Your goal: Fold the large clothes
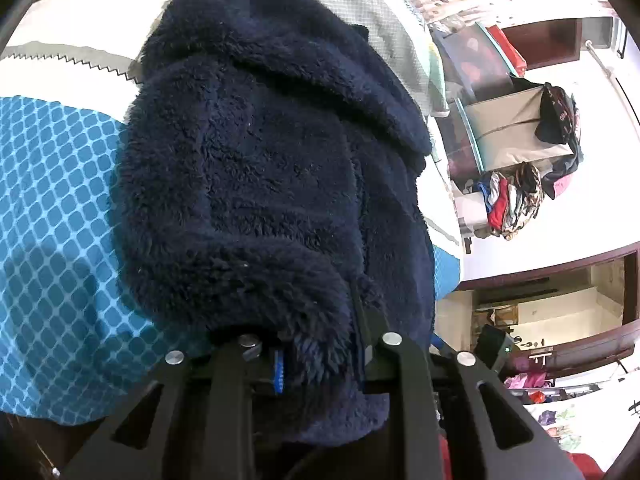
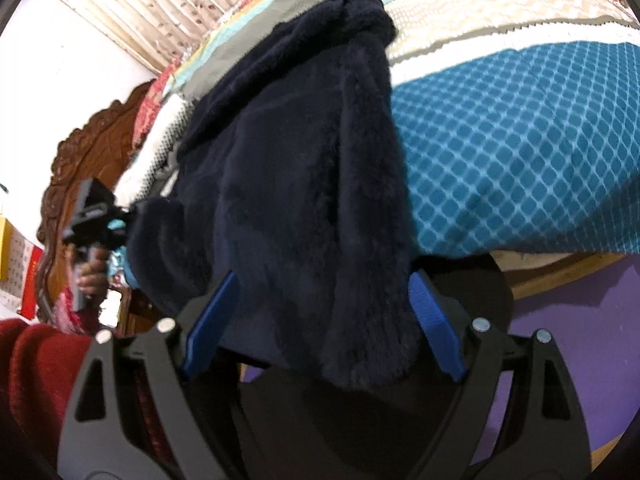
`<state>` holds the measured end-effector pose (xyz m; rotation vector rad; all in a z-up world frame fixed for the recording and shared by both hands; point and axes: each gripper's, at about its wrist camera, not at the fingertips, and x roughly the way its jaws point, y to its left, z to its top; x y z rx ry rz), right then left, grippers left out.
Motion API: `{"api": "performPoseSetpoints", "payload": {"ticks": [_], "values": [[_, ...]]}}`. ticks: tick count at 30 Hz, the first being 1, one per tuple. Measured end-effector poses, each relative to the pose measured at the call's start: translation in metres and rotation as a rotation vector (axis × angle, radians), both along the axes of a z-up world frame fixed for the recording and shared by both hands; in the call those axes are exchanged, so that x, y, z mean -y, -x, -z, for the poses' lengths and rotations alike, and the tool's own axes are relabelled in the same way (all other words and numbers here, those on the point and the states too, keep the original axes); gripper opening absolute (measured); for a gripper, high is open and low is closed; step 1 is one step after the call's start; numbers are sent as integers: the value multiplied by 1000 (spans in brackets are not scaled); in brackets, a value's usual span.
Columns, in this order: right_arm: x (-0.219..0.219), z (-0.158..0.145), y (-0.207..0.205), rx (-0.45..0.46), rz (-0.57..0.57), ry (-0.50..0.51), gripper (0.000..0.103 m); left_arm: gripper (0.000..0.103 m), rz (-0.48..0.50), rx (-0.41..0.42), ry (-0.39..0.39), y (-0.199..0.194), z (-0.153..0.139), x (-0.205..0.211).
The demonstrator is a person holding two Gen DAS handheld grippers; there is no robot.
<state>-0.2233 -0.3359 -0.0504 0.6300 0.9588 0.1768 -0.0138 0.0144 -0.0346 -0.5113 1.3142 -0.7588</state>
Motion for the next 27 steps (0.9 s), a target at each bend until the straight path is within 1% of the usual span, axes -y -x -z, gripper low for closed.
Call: {"api": "performPoseSetpoints", "payload": {"ticks": [2,5,6,7,8,9,10,11,13,15,16,17,18,19,20,21,22,23,24,25,26,27], "values": [[4,9,-1,-15,14,6,83,38,3,-13,-27,3,5,-2],[9,26,-5,-55,26,-51,82,38,4,-56,-47,10,16,-6],[6,30,-7,-68,3,-77,66,38,13,-68,-52,16,18,-7],[1,33,-9,-76,-42,-122,52,38,23,-73,-59,22,20,-8],[-6,34,-12,-74,-110,-178,31,38,26,-73,-64,26,20,-8],[-11,31,-13,-60,-148,-197,21,38,28,-72,-74,32,20,-11],[-16,24,-12,-32,-193,-217,20,35,26,-69,-79,37,20,-14],[-18,18,-11,-14,-212,-226,19,29,21,-66,-78,44,18,-19],[-15,4,-9,28,-229,-257,18,28,10,-88,-39,51,16,-27],[-6,-16,-10,98,-231,-307,18,28,-20,-117,53,55,8,-38],[-2,-25,-13,128,-230,-317,18,28,-34,-118,86,53,4,-42],[5,-39,-21,178,-220,-332,18,28,-64,-114,142,47,-5,-49],[11,-46,-28,204,-213,-340,18,28,-96,-110,186,39,-11,-54],[20,-58,-44,244,-201,-350,18,28,-147,-104,243,25,-19,-62],[26,-64,-57,265,-190,-350,18,28,-188,-107,275,13,-22,-67],[36,-72,-77,287,-167,-352,18,28,-246,-120,300,-3,-24,-72],[49,-77,-104,299,-118,-357,18,28,-296,-138,312,-17,-22,-76],[57,-78,-126,291,-63,-360,18,30,-379,-175,310,-37,-16,-81],[66,-74,-149,271,1,-364,23,32,-435,-217,296,-54,-7,-83],[78,-62,-179,238,89,-378,29,33,-472,-263,279,-74,7,-81],[83,-51,-196,203,151,-393,45,33,-487,-309,232,-91,20,-77],[89,-35,-213,147,242,-420,63,33,-503,-359,163,-102,33,-74]]}}
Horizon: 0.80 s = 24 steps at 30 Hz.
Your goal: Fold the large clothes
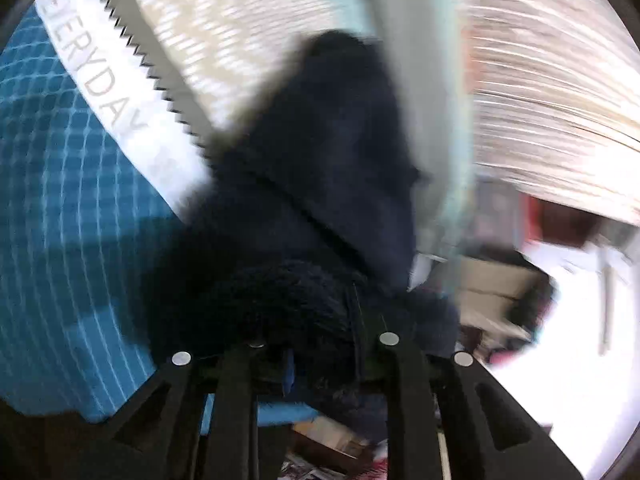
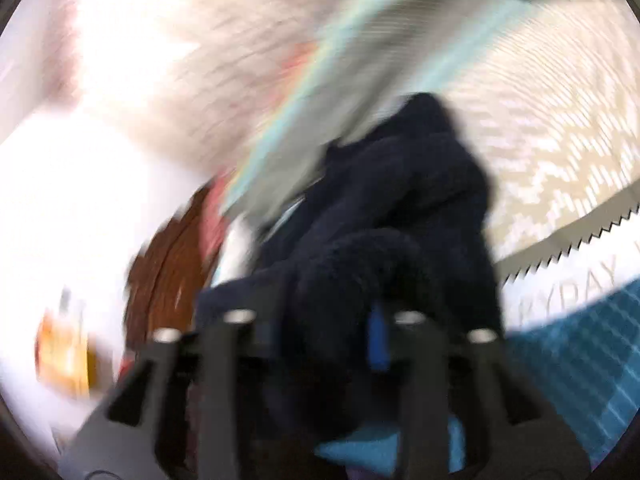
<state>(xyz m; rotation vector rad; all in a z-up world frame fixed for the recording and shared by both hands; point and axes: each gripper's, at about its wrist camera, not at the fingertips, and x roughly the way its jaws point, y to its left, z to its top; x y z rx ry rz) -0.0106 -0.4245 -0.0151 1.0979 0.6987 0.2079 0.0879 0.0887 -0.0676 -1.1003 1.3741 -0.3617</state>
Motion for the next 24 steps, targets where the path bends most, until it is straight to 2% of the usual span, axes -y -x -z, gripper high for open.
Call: {"api": "performPoseSetpoints", "payload": {"ticks": [1,2,3,5,9,14,17,20,23,24], "values": [[7,21,-12,-90,94,-72,69,33,-18,-77,-41,-5,12,0],[10,32,-15,-122,140,-131,71,33,-41,-106,-32,-4,17,-1],[14,43,-15,-128,171,-215,71,33,-54,-110,-9,-3,19,-2],[19,43,-9,-92,196,-251,71,33,-18,-77,-19,-1,11,-3],[15,4,11,14,177,-17,71,34,4,-45,26,12,-10,-5],[-25,-39,1,95,-39,258,71,34,37,30,64,27,-37,-22],[-55,-45,-14,108,-142,317,71,35,55,30,45,35,-42,-32],[-87,-40,-31,105,-221,323,71,35,77,76,14,42,-55,-37],[-111,-28,-56,21,-270,383,71,38,31,161,-28,48,-80,-76],[-118,-16,-69,-44,-279,419,66,38,4,185,-43,48,-89,-84]]}}
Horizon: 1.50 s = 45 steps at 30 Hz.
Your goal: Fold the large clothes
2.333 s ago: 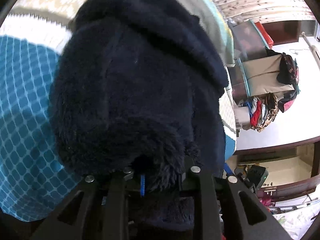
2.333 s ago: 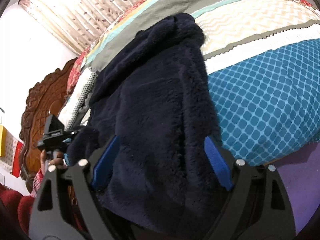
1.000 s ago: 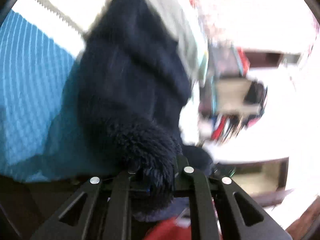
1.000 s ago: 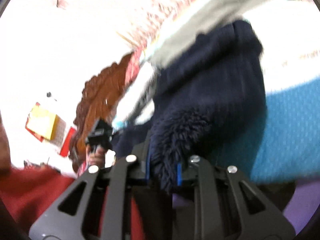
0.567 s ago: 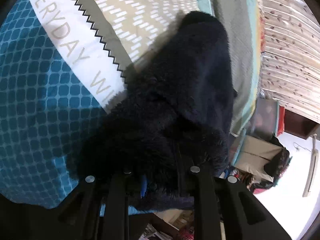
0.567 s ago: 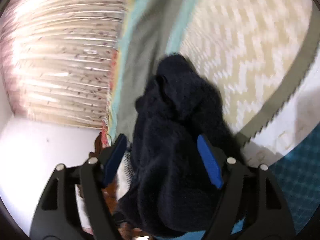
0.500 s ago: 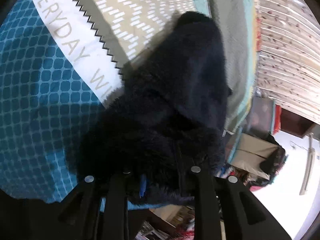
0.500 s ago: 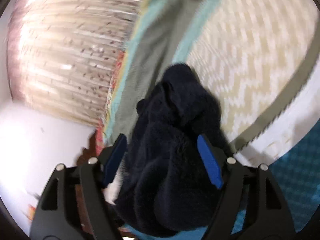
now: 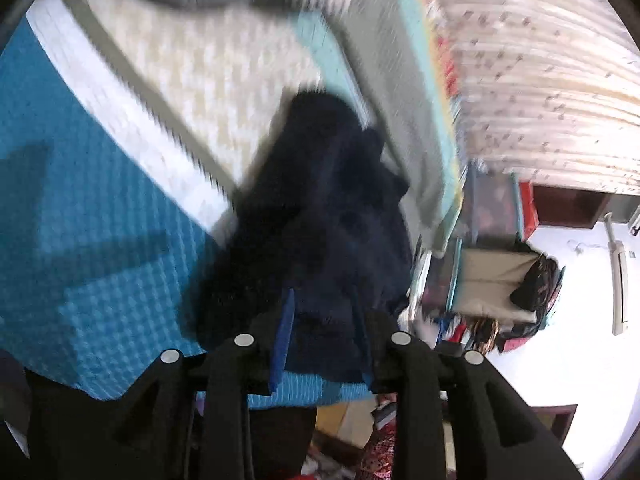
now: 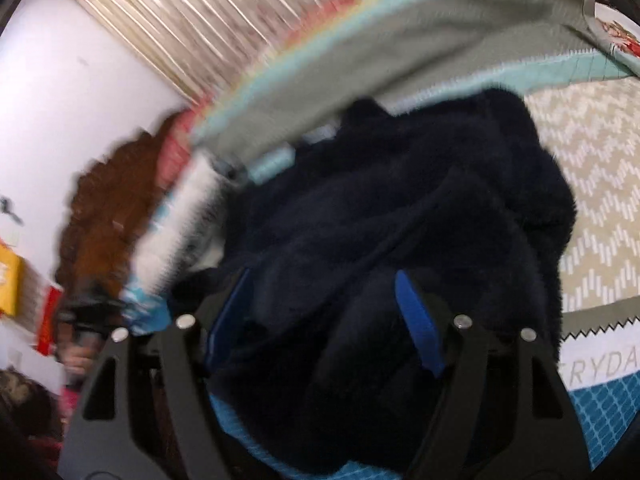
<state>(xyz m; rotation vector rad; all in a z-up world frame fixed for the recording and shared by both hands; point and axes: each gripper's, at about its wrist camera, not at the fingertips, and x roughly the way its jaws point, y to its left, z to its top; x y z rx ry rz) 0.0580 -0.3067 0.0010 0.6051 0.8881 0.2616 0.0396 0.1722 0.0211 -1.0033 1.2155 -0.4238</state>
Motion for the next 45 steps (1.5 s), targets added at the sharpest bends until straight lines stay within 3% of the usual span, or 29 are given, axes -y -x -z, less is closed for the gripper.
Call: {"api": "performPoseSetpoints", "payload": {"ticks": [3,5,8,10,12,14,16,19,21,22,23,24,25,27,30,33,36,38,40,42,43,45], "values": [[0,21,-17,-91,66,121,39,42,-37,86,-163,7,-30,-10],[16,22,-13,-78,160,131,34,46,38,149,-285,7,-43,11],[37,10,4,-38,300,178,34,48,153,234,-458,1,-49,54],[46,1,15,-11,319,152,45,49,227,294,-532,-3,-49,79],[54,-12,26,19,318,152,75,49,310,388,-628,-8,-49,111],[55,-27,32,74,290,170,78,52,393,475,-739,-11,-46,139],[56,-36,26,79,265,224,80,52,462,508,-824,-15,-32,158],[47,-40,7,46,172,345,80,52,508,465,-808,-26,-16,172],[44,-31,-10,12,125,337,80,52,523,408,-815,-38,3,176],[39,-23,-20,-22,102,342,79,43,522,394,-821,-40,10,178],[36,-17,-26,-48,84,351,60,17,526,377,-809,-43,17,177],[32,-9,-33,-78,45,354,13,17,527,360,-776,-45,19,173],[30,0,-40,-118,-2,345,7,17,500,357,-740,-46,15,165],[35,-6,-34,-84,7,318,6,16,456,363,-663,-45,0,147],[56,-61,-11,84,57,188,6,16,375,410,-506,-42,-42,118],[74,-113,-10,216,96,193,6,16,322,451,-455,-61,-73,105],[94,-141,-52,255,142,238,6,16,251,466,-452,-112,-95,102],[107,-137,-87,226,179,241,7,16,210,447,-472,-149,-96,108],[121,-108,-136,141,231,213,7,16,171,407,-518,-187,-84,120],[119,-74,-168,63,256,228,9,16,160,351,-651,-229,-53,139],[118,-51,-186,4,262,239,12,17,157,283,-727,-249,-25,148],[116,-5,-202,-113,284,192,26,17,176,160,-798,-270,17,153]]}}
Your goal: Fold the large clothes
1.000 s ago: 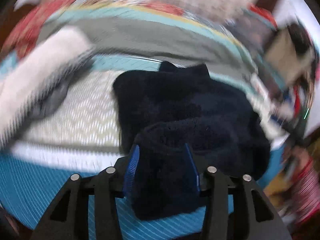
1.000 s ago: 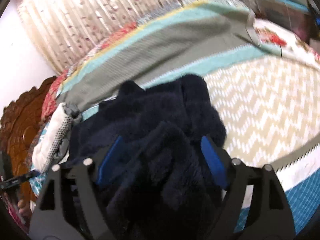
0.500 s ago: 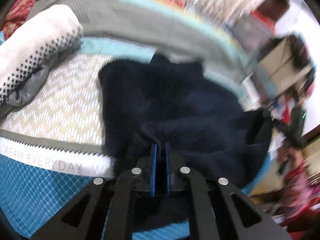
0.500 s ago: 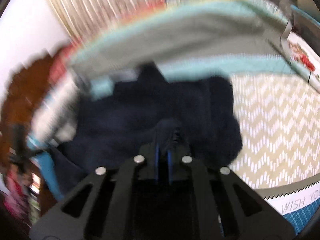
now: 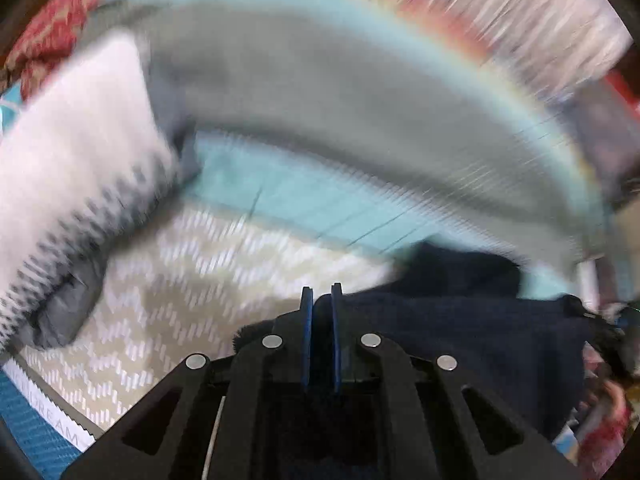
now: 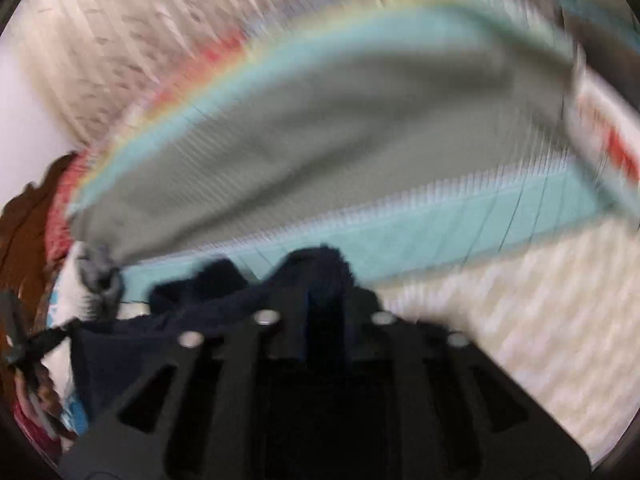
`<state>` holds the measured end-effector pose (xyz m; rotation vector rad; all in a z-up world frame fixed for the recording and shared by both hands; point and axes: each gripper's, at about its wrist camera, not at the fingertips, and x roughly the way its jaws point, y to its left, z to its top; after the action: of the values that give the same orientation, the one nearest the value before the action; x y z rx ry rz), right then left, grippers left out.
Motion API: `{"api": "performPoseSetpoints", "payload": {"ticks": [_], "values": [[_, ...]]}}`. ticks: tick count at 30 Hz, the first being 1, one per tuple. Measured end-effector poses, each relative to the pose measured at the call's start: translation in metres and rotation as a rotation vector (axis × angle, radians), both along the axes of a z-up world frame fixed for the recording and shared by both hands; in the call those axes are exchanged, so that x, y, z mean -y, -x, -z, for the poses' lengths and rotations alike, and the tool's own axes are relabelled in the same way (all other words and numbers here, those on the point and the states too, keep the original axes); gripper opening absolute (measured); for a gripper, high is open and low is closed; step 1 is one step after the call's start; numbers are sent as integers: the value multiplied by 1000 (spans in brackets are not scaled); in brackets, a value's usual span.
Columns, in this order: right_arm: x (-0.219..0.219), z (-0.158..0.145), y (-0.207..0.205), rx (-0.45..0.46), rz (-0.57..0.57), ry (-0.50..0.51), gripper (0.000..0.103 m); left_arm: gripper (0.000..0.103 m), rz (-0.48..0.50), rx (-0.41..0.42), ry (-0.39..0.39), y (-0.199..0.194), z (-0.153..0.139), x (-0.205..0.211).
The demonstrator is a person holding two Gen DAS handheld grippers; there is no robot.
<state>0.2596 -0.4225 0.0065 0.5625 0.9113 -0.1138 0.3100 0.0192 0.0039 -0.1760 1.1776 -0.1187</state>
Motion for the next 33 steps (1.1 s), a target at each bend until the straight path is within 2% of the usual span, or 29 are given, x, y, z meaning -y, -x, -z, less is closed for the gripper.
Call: {"api": "performPoseSetpoints", "payload": {"ticks": [1,2,4,5,6,7,8,9,11,13,14,15,16,18,20,23,25,26,27,28,29,30,32,33], "values": [[1,16,-1,-24,26,-46,29,17,-13,-40,-12,-5,14,1],[7,28,4,-12,62,-127,36,17,-27,-78,-5,-9,31,0],[26,24,22,85,118,-216,50,19,-48,-76,35,-11,41,-10],[34,16,30,130,140,-207,59,20,-60,-71,50,-13,41,-16],[41,2,41,190,159,-175,64,20,-70,-70,66,-14,41,-21],[46,-19,57,261,178,-113,65,20,-79,-70,99,-14,38,-28],[45,-32,66,294,172,-74,65,20,-88,-64,133,-10,29,-31],[40,-46,74,319,137,-45,65,20,-102,-48,169,-9,21,-39],[5,-68,86,351,-77,11,64,20,-123,3,225,-1,2,-55],[-34,-72,90,342,-266,61,58,20,-129,57,253,11,-19,-67],[-65,-65,87,294,-388,92,52,20,-137,101,255,23,-34,-73],[-84,-55,83,247,-448,111,46,20,-137,140,261,35,-44,-77],[-102,-41,75,192,-492,128,44,20,-127,167,271,44,-50,-78],[-123,-9,46,96,-491,136,44,20,-35,211,307,69,-67,-57],[-126,27,11,29,-437,137,44,20,84,216,312,94,-66,-26],[-127,51,-18,21,-385,128,44,20,208,198,302,115,-48,19],[-128,53,-21,30,-361,132,45,20,247,191,264,118,-33,40],[-127,53,-21,36,-364,143,45,20,260,195,211,116,-24,50],[-123,53,-18,47,-371,141,45,20,260,246,76,110,-13,57],[-120,54,-16,60,-374,131,44,20,246,263,-22,104,-2,58],[-112,53,-9,78,-370,97,44,20,193,192,-124,82,29,49],[-109,54,-8,87,-365,69,41,20,162,124,-49,70,47,34],[-100,52,-1,102,-358,-9,40,11,76,80,119,59,52,8],[-101,47,5,108,-359,-19,40,10,72,78,121,57,48,7]]}}
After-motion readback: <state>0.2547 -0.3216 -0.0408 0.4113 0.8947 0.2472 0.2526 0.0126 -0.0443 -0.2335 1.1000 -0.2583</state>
